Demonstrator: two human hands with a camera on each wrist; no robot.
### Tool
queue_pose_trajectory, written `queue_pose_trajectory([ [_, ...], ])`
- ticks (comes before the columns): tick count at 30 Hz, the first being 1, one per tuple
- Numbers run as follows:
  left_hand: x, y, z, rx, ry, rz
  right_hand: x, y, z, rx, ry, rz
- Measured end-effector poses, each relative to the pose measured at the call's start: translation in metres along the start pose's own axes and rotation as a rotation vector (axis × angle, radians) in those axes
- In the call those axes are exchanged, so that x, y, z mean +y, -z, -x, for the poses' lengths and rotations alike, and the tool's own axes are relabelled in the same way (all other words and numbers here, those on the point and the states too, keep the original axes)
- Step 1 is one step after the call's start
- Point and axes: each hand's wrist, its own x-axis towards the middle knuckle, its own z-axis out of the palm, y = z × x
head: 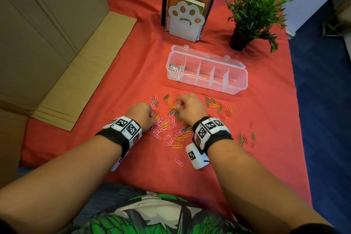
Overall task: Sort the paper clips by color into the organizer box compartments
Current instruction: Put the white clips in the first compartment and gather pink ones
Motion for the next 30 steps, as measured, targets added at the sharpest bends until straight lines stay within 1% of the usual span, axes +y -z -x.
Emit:
queue_pose_trajectory([
  [2, -0.001, 0.001, -0.002, -0.011, 0.004, 0.025, 0.002, 0.008, 0.003, -0.032, -0.123, -0.253],
  [3, 0.000, 0.001, -0.003, -0.014, 0.017, 0.063, 0.002, 0.010, 0.005, -0.050, -0.186, -0.395],
  [4, 0.001, 0.002, -0.005, -0.021, 0.050, 0.149, 0.002, 0.013, 0.007, -0.064, -0.245, -0.533],
  [5, 0.004, 0.004, -0.006, -0.042, 0.096, 0.305, 0.003, 0.016, 0.009, -0.073, -0.299, -0.670],
  [7, 0.013, 0.012, -0.006, -0.089, 0.208, 0.780, 0.004, 0.023, 0.013, -0.102, -0.403, -1.006],
  [9, 0.020, 0.022, -0.005, -0.171, 0.328, 1.208, 0.004, 0.033, 0.017, -0.156, -0.508, -1.359],
  [11, 0.024, 0.032, -0.002, -0.287, 0.375, 1.495, 0.006, 0.042, 0.021, -0.212, -0.556, -1.564],
  [12, 0.026, 0.036, -0.001, -0.332, 0.361, 1.583, 0.006, 0.045, 0.023, -0.238, -0.557, -1.613],
  [14, 0.028, 0.037, 0.000, -0.398, 0.304, 1.691, 0.007, 0.050, 0.025, -0.279, -0.537, -1.632],
  [17, 0.035, 0.036, 0.000, -0.426, 0.282, 1.744, 0.007, 0.057, 0.027, -0.270, -0.539, -1.621],
  [19, 0.041, 0.037, -0.002, -0.404, 0.295, 1.727, 0.005, 0.061, 0.028, -0.204, -0.536, -1.544],
  [22, 0.047, 0.035, -0.007, -0.339, 0.326, 1.641, -0.003, 0.065, 0.028, -0.078, -0.491, -1.320],
  [24, 0.052, 0.033, -0.009, -0.344, 0.333, 1.615, -0.013, 0.069, 0.027, -0.002, -0.401, -1.103],
  [26, 0.059, 0.032, -0.010, -0.388, 0.344, 1.628, -0.028, 0.072, 0.026, 0.042, -0.259, -0.901],
  [28, 0.064, 0.031, -0.011, -0.434, 0.345, 1.666, -0.043, 0.072, 0.027, 0.037, -0.127, -0.766],
  [30, 0.067, 0.029, -0.013, -0.466, 0.357, 1.725, -0.053, 0.069, 0.029, -0.008, -0.036, -0.592],
])
